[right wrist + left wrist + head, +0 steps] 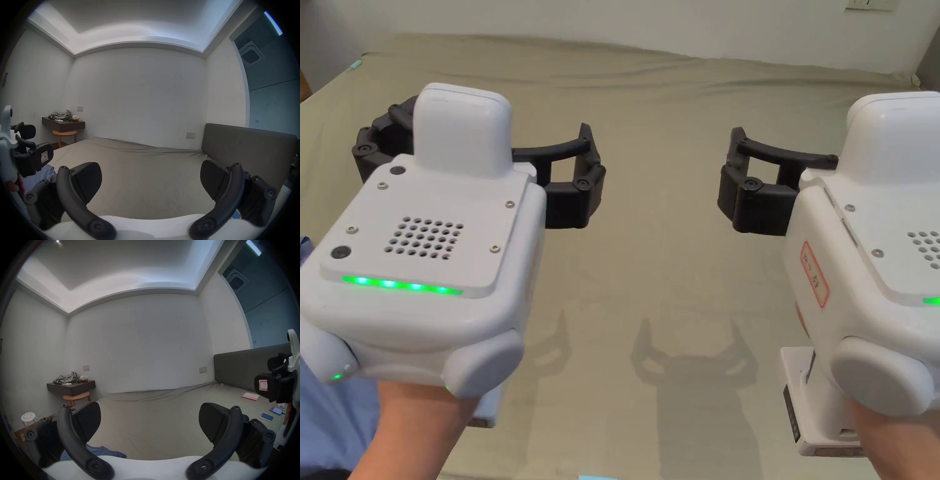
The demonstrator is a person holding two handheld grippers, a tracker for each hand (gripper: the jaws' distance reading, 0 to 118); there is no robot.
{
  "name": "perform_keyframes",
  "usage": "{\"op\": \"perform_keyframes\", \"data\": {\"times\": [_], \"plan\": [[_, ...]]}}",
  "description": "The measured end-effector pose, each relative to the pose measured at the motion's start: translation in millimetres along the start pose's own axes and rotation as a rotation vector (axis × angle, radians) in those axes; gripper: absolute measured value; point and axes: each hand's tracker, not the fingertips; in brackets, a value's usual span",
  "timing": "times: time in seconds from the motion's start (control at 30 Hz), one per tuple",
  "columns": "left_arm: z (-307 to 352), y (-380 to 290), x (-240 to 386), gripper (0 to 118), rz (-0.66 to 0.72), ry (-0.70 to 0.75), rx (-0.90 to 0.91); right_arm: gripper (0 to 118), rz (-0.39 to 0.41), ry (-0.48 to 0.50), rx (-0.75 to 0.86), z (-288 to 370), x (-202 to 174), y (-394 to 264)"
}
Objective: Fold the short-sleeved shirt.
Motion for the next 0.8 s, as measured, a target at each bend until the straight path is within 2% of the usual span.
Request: {"op": "perform_keyframes", "data": {"times": [0.17,0.43,0.7,0.77,0.8], "plan": [[-1.5,1.9,3.0,117,-0.006,-0.005,-0.006,118,-0.009,0.000,-0.013,3.3,0.0,2.2],[-2.5,3.2,5.5,117,-0.011,-0.008,-0.020,118,0.028,-0.015,-0.009,1.2,3.2,3.7],[-1.0,4.8,10.6,117,-0.039,-0.015,-0.019,116,0.014,0.026,-0.021,1.8,1.0,3.6],[-1.4,4.9,11.5,111,-0.038,-0.024,-0.027,102,0.024,0.035,-0.020,2.3,0.5,2.7],[-1.3,4.9,11.9,99,-0.037,-0.030,-0.031,86,0.030,0.045,-0.017,3.1,0.7,2.9]]}}
